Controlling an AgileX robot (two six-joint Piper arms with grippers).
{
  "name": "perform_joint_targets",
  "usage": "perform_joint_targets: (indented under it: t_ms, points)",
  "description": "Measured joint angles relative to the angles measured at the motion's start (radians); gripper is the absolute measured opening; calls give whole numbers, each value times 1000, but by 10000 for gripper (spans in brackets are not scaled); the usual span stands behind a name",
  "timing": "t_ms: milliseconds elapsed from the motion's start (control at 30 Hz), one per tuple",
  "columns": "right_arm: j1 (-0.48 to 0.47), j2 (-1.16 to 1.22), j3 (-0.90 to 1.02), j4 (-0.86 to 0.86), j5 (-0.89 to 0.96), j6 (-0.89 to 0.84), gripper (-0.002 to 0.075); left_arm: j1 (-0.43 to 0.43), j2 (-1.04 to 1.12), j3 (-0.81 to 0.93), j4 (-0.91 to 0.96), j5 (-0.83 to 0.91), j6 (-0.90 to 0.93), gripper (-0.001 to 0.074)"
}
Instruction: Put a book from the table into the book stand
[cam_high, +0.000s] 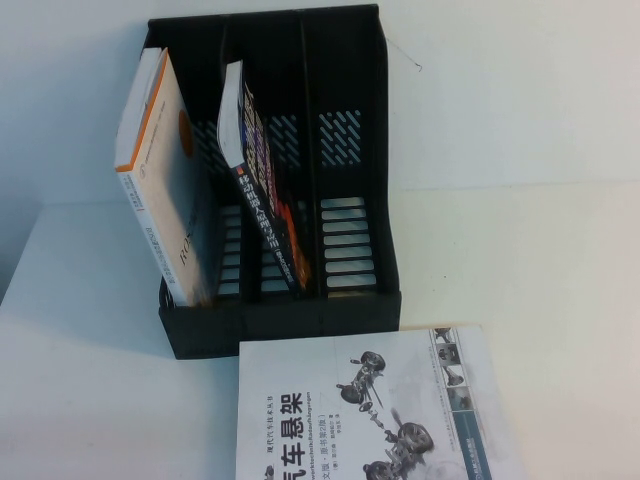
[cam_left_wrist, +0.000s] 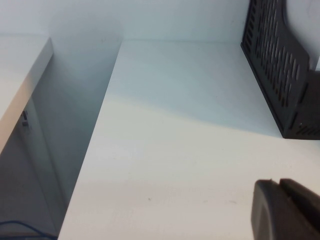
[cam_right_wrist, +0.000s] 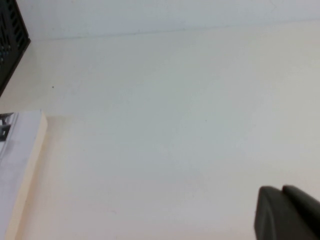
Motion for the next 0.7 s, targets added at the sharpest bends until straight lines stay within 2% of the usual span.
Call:
perform_joint_targets:
  t_ms: [700]
  points:
    - [0, 0, 0, 0, 0, -2, -1, -6, 0, 0, 12, -4, 2, -3]
